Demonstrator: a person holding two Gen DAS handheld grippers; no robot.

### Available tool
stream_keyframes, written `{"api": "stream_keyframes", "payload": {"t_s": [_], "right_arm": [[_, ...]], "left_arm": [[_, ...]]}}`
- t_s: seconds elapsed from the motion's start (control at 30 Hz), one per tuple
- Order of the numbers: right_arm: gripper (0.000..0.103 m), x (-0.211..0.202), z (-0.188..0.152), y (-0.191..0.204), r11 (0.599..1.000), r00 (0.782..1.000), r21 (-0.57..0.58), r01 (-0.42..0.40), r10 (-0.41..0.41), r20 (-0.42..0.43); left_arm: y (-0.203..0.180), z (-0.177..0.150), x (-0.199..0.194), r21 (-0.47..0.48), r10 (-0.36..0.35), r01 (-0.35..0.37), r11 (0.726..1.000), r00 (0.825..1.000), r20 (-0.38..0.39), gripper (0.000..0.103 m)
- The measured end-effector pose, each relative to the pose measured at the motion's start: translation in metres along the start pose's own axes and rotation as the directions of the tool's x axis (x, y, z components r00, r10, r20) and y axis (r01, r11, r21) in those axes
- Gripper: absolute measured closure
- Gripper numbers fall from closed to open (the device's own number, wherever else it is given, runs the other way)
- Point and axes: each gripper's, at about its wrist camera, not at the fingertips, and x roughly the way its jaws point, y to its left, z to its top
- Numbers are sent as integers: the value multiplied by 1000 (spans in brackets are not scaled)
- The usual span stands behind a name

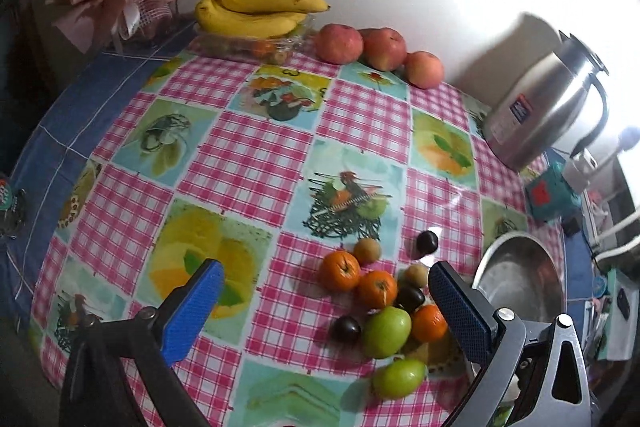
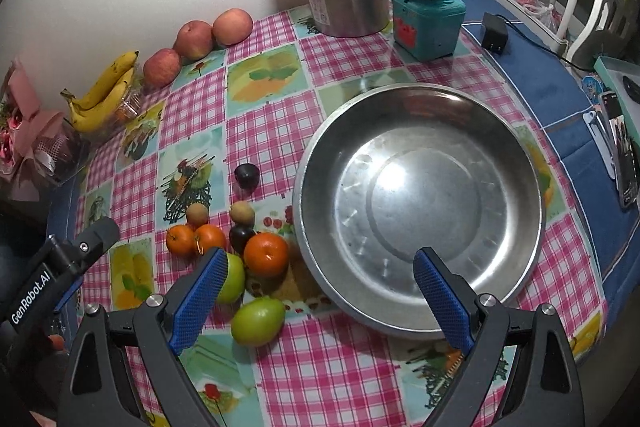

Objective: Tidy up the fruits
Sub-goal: 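Close the right gripper on the green mango while the left tool approaches the fruit pile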

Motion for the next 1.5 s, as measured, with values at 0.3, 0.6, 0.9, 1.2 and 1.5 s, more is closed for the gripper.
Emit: {"api": "stream_keyframes", "payload": {"t_s": [0.3,0.6,0.9,1.2,1.5], "right_arm": [[9,14,-9,29,995,1000,-100,-28,27,-15],[9,33,-26,42,986,994,-153,-71,57,-89],[15,54,-40,48,978,983,-183,-96,64,-172],[15,77,-47,53,971,973,-224,-80,27,-230],[15,97,-57,60,960,964,-274,-63,-12,-264]], "left_arm": [[13,-6,12,16,37,-35,999,996,-79,0],[26,-23,31,0,71,-72,997,984,-163,0],[28,-35,51,-34,41,-51,998,966,-254,1],[27,-39,62,-26,55,-65,998,955,-291,1],[26,-42,70,-35,59,-73,997,950,-306,1]]}}
